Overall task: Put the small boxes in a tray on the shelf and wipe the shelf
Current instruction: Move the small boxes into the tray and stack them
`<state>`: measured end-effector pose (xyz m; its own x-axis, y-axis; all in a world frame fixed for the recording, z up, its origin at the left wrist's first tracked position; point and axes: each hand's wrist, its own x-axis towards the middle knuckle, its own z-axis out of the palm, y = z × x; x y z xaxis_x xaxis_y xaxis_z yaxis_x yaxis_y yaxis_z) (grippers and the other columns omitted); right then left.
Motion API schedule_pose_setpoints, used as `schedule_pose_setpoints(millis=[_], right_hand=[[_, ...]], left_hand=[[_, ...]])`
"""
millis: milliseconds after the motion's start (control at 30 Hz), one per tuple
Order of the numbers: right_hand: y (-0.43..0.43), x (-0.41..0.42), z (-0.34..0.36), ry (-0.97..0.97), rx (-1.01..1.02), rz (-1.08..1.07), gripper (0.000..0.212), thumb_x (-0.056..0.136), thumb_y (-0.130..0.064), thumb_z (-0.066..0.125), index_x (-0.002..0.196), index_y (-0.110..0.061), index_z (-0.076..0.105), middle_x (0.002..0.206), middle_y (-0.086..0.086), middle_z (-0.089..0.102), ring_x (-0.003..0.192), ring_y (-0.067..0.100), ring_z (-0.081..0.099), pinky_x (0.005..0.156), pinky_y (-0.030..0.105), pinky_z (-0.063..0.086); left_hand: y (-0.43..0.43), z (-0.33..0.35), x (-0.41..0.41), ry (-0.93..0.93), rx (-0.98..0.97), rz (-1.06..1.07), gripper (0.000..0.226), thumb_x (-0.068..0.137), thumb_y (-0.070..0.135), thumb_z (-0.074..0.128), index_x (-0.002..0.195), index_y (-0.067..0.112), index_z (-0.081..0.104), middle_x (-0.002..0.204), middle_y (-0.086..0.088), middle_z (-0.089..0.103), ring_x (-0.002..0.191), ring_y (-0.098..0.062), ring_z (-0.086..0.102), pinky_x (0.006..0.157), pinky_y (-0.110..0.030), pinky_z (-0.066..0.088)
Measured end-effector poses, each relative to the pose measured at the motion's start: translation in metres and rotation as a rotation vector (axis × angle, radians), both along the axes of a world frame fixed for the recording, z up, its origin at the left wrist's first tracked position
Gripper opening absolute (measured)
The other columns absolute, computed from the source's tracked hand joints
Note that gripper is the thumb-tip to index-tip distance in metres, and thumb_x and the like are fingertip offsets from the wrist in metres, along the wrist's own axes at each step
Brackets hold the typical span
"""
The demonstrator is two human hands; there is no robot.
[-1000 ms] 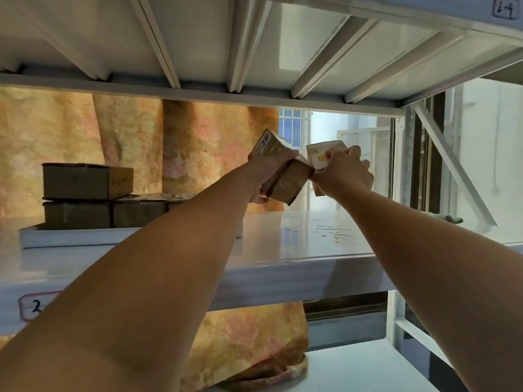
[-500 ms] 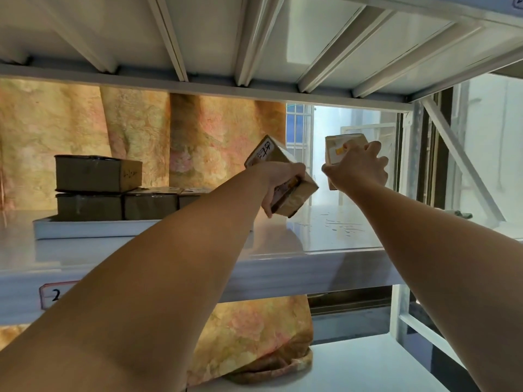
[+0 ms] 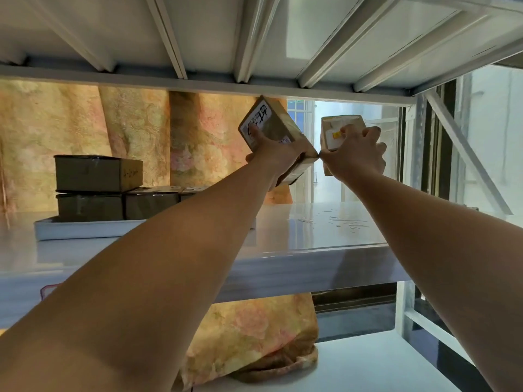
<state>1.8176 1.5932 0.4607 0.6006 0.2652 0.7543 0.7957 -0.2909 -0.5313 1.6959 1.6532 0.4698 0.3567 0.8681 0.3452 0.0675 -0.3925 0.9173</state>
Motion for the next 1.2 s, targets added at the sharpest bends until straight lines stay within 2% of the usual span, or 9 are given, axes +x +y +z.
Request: schedule_pose_setpoints(millis=[167,233,367,533,600,733,867,1033,1200], right_hand=[[0.012,-0.013,0.007,-0.028,0.016,0.042,0.06,0.079,-0.042,0.063,0.132,-0.022,0.043,0.134,0.012,0.035,0.121,0.035,0.041,0.088,0.041,0.043],[0.019,-0.021,0.008,-0.039,0.009,0.061,0.06,0.079,-0.043,0.062,0.132,-0.021,0.044,0.134,0.012,0.035,0.12,0.035,0.042,0.088,0.041,0.043],[0.032,-0.041,0.011,-0.056,-0.017,0.098,0.059,0.08,-0.045,0.061,0.131,-0.02,0.046,0.134,0.012,0.036,0.121,0.035,0.041,0.089,0.042,0.043],[0.047,-0.069,0.017,-0.075,-0.051,0.169,0.057,0.081,-0.047,0.06,0.129,-0.02,0.048,0.136,0.011,0.035,0.123,0.035,0.041,0.09,0.042,0.042],[0.052,-0.081,0.02,-0.077,-0.056,0.205,0.056,0.081,-0.051,0.058,0.128,-0.021,0.049,0.134,0.01,0.038,0.12,0.035,0.044,0.09,0.041,0.042],[0.065,-0.104,0.025,-0.08,-0.104,0.269,0.059,0.082,-0.057,0.052,0.13,-0.023,0.051,0.132,0.01,0.042,0.112,0.034,0.052,0.08,0.036,0.04],[0.075,-0.124,0.027,-0.099,-0.17,0.291,0.06,0.083,-0.06,0.048,0.13,-0.022,0.051,0.135,0.009,0.04,0.113,0.034,0.052,0.075,0.034,0.036],[0.085,-0.14,0.025,-0.088,-0.262,0.342,0.06,0.082,-0.059,0.046,0.124,-0.016,0.053,0.133,0.011,0.041,0.11,0.036,0.053,0.081,0.036,0.043],[0.09,-0.151,0.017,-0.12,-0.328,0.326,0.062,0.083,-0.062,0.046,0.121,-0.016,0.056,0.131,0.012,0.045,0.109,0.036,0.055,0.079,0.037,0.043]], left_hand=[[0.012,0.015,-0.021,0.056,0.212,0.083,0.107,0.077,0.046,0.068,0.15,0.034,-0.01,0.143,-0.016,0.024,0.123,-0.032,0.036,0.099,-0.041,0.042],[0.015,0.021,-0.032,0.117,0.278,0.15,0.101,0.08,0.043,0.068,0.151,0.031,-0.002,0.143,-0.015,0.021,0.121,-0.029,0.034,0.092,-0.035,0.041],[0.022,0.03,-0.056,0.279,0.393,0.301,0.094,0.079,0.047,0.066,0.152,0.027,0.008,0.143,-0.013,0.023,0.116,-0.027,0.038,0.084,-0.033,0.044],[0.029,0.04,-0.086,0.503,0.482,0.475,0.086,0.081,0.057,0.056,0.149,0.018,0.021,0.142,-0.012,0.038,0.128,-0.032,0.037,0.098,-0.037,0.042],[0.028,0.043,-0.097,0.603,0.524,0.552,0.078,0.085,0.057,0.051,0.146,0.014,0.028,0.14,-0.013,0.041,0.128,-0.032,0.037,0.094,-0.034,0.037],[0.028,0.046,-0.122,0.643,0.44,0.62,0.077,0.082,0.053,0.057,0.142,0.012,0.032,0.137,-0.015,0.041,0.121,-0.03,0.042,0.08,-0.032,0.035],[0.024,0.047,-0.143,0.739,0.457,0.627,0.071,0.084,0.052,0.056,0.139,0.011,0.037,0.133,-0.014,0.046,0.115,-0.029,0.048,0.083,-0.034,0.04],[0.016,0.041,-0.155,0.885,0.566,0.62,0.054,0.088,0.042,0.057,0.128,0.008,0.049,0.098,-0.007,0.044,0.089,-0.022,0.044,0.075,-0.031,0.038],[0.023,0.033,-0.16,0.959,0.567,0.625,0.054,0.087,0.047,0.056,0.121,0.006,0.055,0.111,-0.013,0.056,0.091,-0.024,0.048,0.073,-0.03,0.039]])
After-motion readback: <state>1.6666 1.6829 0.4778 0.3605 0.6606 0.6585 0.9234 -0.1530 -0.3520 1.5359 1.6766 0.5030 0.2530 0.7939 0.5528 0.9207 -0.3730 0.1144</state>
